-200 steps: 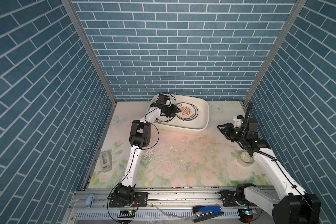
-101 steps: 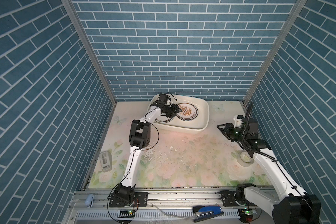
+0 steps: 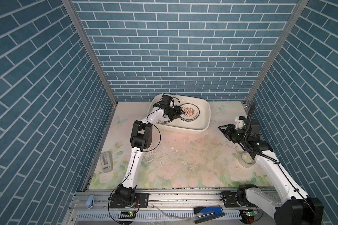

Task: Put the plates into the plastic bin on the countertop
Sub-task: 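Lay the sunburst plate flat onto the cloud-emblem stack with the left gripper, then open the left gripper and raise it away from the bin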

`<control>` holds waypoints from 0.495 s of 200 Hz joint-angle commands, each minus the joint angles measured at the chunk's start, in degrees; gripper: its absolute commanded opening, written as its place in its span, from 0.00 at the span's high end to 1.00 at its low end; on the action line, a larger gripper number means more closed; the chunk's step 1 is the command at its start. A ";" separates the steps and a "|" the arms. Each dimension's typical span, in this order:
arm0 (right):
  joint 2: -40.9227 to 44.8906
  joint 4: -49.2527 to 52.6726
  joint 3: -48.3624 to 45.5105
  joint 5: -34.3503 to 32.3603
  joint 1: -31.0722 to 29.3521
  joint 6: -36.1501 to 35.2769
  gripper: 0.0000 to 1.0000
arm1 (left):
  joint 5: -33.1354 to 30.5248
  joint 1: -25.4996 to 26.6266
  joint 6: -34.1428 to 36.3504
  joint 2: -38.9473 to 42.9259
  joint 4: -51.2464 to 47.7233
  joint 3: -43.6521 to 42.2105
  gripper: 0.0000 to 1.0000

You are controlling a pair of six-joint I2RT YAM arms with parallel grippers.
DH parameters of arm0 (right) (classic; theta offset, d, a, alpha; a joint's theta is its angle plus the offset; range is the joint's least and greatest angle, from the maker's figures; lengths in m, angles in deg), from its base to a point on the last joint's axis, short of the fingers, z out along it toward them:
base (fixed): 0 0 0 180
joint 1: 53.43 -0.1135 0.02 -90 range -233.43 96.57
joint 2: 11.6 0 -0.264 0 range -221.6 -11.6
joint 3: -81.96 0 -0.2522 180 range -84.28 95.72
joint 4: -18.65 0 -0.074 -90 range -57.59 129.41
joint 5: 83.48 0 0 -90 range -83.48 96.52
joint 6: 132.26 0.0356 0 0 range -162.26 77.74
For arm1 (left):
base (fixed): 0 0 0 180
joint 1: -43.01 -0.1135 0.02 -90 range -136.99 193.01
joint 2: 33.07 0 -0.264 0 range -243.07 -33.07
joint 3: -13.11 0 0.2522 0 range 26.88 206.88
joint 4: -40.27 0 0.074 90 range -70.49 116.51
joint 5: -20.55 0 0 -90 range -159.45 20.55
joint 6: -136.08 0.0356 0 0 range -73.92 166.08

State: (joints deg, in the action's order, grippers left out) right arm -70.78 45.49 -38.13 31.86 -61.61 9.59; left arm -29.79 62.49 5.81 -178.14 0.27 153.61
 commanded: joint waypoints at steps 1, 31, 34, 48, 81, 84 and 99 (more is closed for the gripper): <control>1.21 -0.66 -0.62 0.67 0.15 0.88 0.65 | -0.55 0.29 0.82 2.59 -0.29 -0.70 0.35; 1.18 -0.61 -0.28 0.58 0.11 0.70 0.65 | -0.28 0.28 0.75 3.55 -0.77 -1.14 0.34; 1.19 -0.52 -0.27 0.48 0.12 0.64 0.65 | -0.36 0.24 0.80 3.76 -0.85 -1.31 0.34; 0.90 -0.36 0.25 0.34 0.17 0.25 0.65 | -1.17 0.24 1.35 5.05 -1.99 -1.74 0.33; -1.13 1.53 3.43 -1.33 0.44 -3.10 0.64 | -2.82 0.28 2.94 8.82 -5.18 -1.30 0.29; -1.39 1.72 3.83 -1.41 0.42 -3.50 0.63 | -2.94 0.29 3.00 9.25 -5.47 -1.28 0.28; -3.19 2.60 5.87 -2.38 0.69 -5.45 0.61 | -3.10 0.27 3.06 11.71 -6.02 -1.73 0.26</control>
State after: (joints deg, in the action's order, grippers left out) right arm -71.85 46.87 -36.60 31.27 -61.39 8.26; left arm -31.82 62.49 7.12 -172.26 -3.53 152.08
